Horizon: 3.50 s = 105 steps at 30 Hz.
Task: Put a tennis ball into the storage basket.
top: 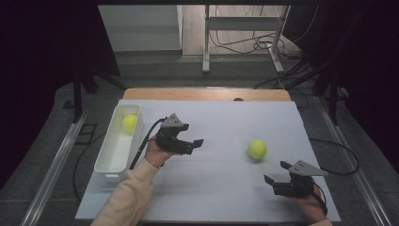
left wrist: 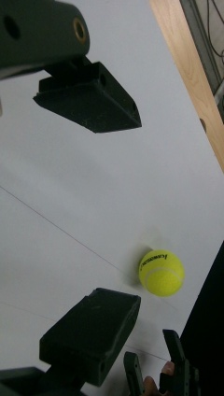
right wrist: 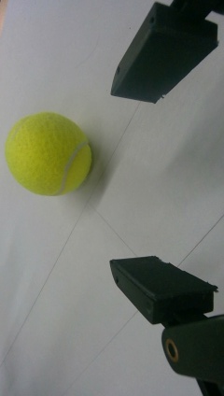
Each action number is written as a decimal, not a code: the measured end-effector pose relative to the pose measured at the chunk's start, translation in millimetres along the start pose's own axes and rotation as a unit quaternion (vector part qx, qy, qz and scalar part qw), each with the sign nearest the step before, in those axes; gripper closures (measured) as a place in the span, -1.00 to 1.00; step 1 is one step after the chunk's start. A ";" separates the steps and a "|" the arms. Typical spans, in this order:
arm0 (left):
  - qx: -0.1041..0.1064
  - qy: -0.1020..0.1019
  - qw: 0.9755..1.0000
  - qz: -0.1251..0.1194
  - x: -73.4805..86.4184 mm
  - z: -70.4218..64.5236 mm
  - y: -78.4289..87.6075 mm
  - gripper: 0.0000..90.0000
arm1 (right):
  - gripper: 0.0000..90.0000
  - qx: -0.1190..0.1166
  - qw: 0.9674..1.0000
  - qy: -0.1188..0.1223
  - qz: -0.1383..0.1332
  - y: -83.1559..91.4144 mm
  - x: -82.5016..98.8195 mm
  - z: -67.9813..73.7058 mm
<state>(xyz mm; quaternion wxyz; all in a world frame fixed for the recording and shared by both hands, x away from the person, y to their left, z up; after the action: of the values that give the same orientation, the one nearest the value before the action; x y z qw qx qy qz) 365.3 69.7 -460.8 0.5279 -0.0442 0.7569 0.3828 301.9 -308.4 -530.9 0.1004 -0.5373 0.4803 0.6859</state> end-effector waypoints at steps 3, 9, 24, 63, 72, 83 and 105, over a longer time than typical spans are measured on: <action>0.001 -0.001 1.000 0.000 -0.1 -0.7 -0.7 -0.66 | -0.66 0.000 1.000 0.000 0.000 0.0 0.0 0.0; 0.006 -0.004 1.000 0.003 0.3 -4.1 -4.6 -0.66 | -0.66 -0.001 1.000 0.000 0.000 -0.2 0.0 0.0; 0.015 -0.009 1.000 0.006 0.0 -10.9 -9.7 -0.65 | -0.66 0.000 1.000 0.001 0.002 -0.4 0.3 0.0; 0.036 -0.023 0.999 0.020 1.3 -24.4 -25.3 -0.64 | -0.66 -0.001 1.000 0.001 0.002 -0.3 0.1 0.2; 0.046 -0.040 0.998 0.031 -4.5 -35.7 -38.1 -0.64 | -0.66 -0.001 1.000 0.000 0.002 -0.1 0.0 0.2; 0.057 -0.059 0.996 0.043 -14.5 -51.8 -59.6 -0.66 | -0.66 -0.001 1.000 -0.002 -0.001 0.8 0.1 -0.1; 0.070 -0.056 0.993 0.082 -19.4 -58.1 -120.3 -0.66 | -0.66 -0.005 1.000 -0.002 -0.004 1.6 -0.2 -1.0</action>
<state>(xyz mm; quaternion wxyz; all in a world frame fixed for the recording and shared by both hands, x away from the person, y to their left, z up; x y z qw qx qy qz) 386.0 -57.9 -500.1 0.5385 0.0764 0.7518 0.3728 301.6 -309.9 -529.8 0.1020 -0.5380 0.4748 0.6890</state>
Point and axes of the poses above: each handheld gripper's, and its own axes: y roughly backward along the jaws, x roughly out of its underside, z roughly to its left, the point moved 4 cm from there along -y, roughly forward along the jaws, and after that the axes turned 1 degree about z, right-handed, at the moved point
